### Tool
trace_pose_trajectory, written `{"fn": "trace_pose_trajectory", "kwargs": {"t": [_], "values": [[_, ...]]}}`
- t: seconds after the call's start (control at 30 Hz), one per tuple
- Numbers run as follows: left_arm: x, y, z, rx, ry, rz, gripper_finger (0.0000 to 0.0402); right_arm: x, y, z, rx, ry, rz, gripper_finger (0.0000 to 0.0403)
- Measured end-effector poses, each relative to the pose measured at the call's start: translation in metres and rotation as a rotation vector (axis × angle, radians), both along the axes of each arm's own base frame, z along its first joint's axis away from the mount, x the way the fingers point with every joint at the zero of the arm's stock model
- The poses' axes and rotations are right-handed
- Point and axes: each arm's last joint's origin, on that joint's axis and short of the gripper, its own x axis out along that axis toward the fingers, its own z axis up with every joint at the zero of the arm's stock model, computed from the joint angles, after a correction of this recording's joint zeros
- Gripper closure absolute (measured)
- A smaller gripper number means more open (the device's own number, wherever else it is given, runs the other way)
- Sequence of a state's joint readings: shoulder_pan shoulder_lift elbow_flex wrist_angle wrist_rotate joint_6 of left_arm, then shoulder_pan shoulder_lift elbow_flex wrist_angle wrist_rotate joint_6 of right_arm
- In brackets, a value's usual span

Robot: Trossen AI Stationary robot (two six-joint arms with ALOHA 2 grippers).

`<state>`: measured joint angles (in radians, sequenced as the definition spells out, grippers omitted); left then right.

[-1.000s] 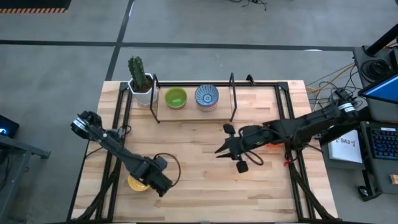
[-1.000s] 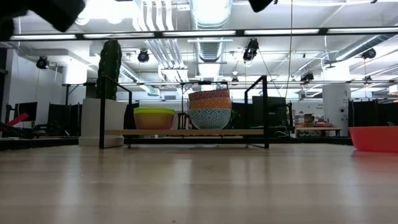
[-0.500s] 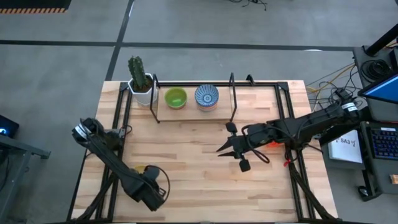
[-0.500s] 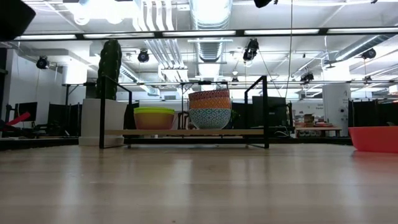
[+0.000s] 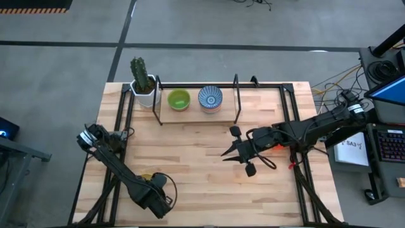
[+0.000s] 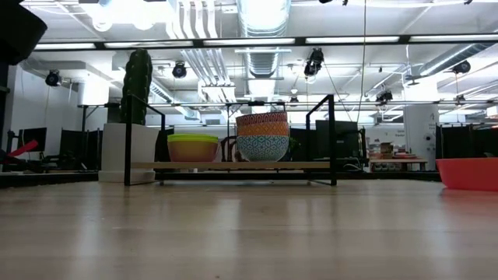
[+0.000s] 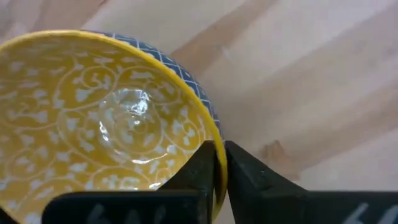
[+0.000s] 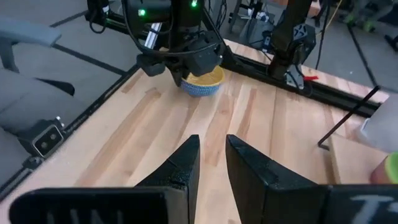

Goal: Place and stack bowls onto a shelf
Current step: Stack the blue-yellow patterned bowl on top of the red-blue patterned bowl on the shelf

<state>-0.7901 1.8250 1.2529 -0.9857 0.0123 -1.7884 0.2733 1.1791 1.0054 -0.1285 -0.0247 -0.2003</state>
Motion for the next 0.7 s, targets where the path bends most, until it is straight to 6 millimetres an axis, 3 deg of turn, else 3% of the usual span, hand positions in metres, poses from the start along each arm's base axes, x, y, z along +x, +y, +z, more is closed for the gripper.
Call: {"fn": "trace_pose_trajectory", "kwargs": {"t": [0.17, 0.37, 0.53, 0.7], "values": [[0.005, -0.006, 0.015, -0.027, -0.023, -0.05, 0.0396, -0.006, -0.002, 0.006, -0.059, -0.028, 0.026, 0.0335], [0.016, -0.014, 0.046, -0.055, -0.098, -0.317, 0.0397, -0.019, -0.005, 0.017, -0.112, -0.076, 0.048, 0.0335], [0.024, -0.013, 0.07, 0.022, -0.167, -0.533, 0.0398, -0.032, -0.009, 0.025, -0.127, -0.102, 0.056, 0.0335], [0.041, -0.001, 0.091, 0.146, -0.255, -0.668, 0.0399, -0.037, -0.009, 0.018, -0.109, -0.099, 0.105, 0.0335]]}}
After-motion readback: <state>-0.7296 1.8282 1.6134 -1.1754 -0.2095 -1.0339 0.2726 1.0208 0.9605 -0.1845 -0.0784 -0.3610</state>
